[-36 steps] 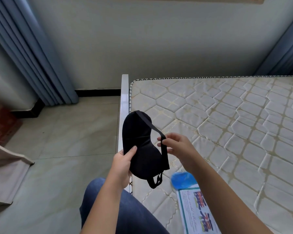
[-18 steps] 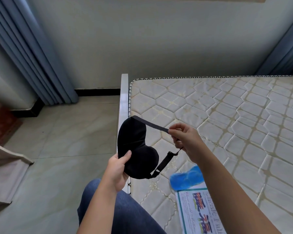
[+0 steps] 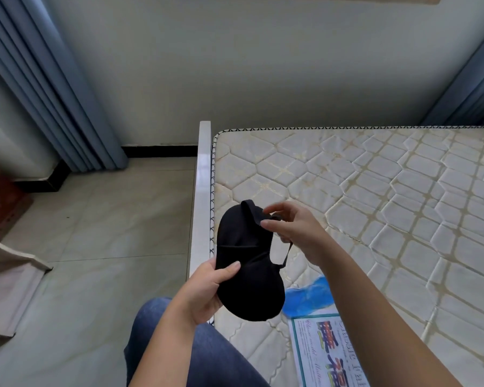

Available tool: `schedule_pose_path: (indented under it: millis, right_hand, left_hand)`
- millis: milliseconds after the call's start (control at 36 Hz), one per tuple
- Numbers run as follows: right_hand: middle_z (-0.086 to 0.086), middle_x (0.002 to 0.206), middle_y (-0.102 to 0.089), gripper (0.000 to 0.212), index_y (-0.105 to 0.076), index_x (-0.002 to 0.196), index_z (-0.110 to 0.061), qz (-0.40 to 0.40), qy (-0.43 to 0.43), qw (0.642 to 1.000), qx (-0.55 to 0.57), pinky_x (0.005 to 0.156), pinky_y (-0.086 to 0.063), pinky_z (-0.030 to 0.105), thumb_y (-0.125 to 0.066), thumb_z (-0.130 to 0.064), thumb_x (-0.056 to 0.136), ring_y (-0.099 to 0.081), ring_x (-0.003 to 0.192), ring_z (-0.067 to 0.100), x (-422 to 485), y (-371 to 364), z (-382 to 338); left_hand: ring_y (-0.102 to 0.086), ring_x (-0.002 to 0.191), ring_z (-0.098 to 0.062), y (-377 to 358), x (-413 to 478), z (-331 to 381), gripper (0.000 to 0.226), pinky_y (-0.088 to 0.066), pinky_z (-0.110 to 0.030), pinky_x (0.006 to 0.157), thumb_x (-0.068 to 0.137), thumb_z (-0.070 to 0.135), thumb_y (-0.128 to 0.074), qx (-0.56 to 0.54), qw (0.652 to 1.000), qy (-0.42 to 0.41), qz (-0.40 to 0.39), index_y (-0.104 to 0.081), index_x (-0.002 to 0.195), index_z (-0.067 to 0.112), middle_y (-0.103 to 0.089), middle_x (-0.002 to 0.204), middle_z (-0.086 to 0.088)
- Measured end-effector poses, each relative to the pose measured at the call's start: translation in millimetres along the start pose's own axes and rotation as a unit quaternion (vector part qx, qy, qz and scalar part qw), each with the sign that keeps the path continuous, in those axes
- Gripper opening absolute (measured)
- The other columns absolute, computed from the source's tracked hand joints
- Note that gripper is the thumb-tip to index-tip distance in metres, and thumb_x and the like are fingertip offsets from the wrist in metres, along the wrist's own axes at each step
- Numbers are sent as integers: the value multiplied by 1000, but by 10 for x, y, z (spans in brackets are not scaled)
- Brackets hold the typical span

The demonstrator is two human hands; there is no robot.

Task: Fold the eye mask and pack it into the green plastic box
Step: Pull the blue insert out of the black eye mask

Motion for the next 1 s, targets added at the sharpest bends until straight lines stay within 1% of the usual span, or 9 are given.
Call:
schedule_pose_path:
  millis: [83,139,250,361,528,639,806,917,1000]
  right_hand:
    - [-7,62,-55,12,-63,82,-20,31,0,1000,-7,44,-32,17,-67,-8,80,-40,44,3,48,24,7]
    - [-10,57,-54,8,-64,79,-20,63,1,998,-10,43,-32,16,-65,-13,83,-40,42,2,80,55,18]
    - [-7,47,-44,19,-62,73,-13,102,1,994,36,38,-29,14,-56,-15,90,-35,37,3,110,86,28]
    - [9,64,-49,26,-61,74,-11,113,-16,992,51,52,-33,25,-49,-22,95,-42,56,16,95,71,47]
    - [9,75,-59,22,-65,81,-10,92,-63,992,59,62,-39,28,-52,-24,93,-49,71,21,73,7,146]
    - [-11,36,-44,34,-46,59,-14,62,-122,990,20,36,-31,11,-45,-15,93,-40,41,7,49,-55,268]
    - [-7,37,-43,38,-38,55,-11,47,-163,985,-23,30,-30,10,-40,-13,94,-40,34,4,-40,-152,348]
    - [7,66,-50,28,-49,70,-8,22,-160,986,-47,56,-38,23,-44,-24,92,-45,59,13,-71,-218,360]
    - [4,78,-62,30,-59,76,-9,19,-139,990,-28,67,-43,27,-45,-29,93,-57,72,14,-64,-186,359]
  left_hand:
    - [-69,98,-24,-9,-43,33,42,-57,-27,74,74,13,-65,21,999,7,-24,-60,114,5,-71,107,-13]
    - [-70,94,-23,-13,-72,57,37,-57,-27,72,74,9,-71,32,999,11,-42,-64,110,5,-72,104,-12]
    - [-70,92,-21,-48,-118,109,32,-56,-26,73,70,8,-67,74,995,13,-65,-69,102,7,-73,99,-10]
    - [-70,90,-20,-136,-142,170,24,-56,-24,71,69,11,-68,111,990,3,-84,-74,93,11,-74,94,-8]
    - [-69,98,-22,-262,-132,274,24,-56,-25,77,75,23,-66,79,994,-47,-55,-75,95,12,-73,104,-11]
    - [-69,98,-24,-307,-133,350,26,-56,-25,77,75,20,-65,29,995,-78,-47,-74,97,10,-72,104,-13]
    - [-69,96,-23,-355,-129,464,25,-55,-26,74,79,24,-63,-10,992,-112,-57,-74,98,10,-73,102,-12]
    - [-69,98,-24,-336,-98,529,25,-55,-26,75,77,24,-66,-34,990,-132,-33,-74,97,11,-72,105,-12]
    - [-68,100,-25,-339,-72,558,29,-56,-27,76,72,24,-72,-32,989,-142,-13,-73,97,10,-71,107,-13]
Point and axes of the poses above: each hand's wrist, its own x-axis towards the middle knuckle, its own y-axis out of the back of the hand, z = x × y, the point moved 3 cm from there along x, towards the middle knuckle
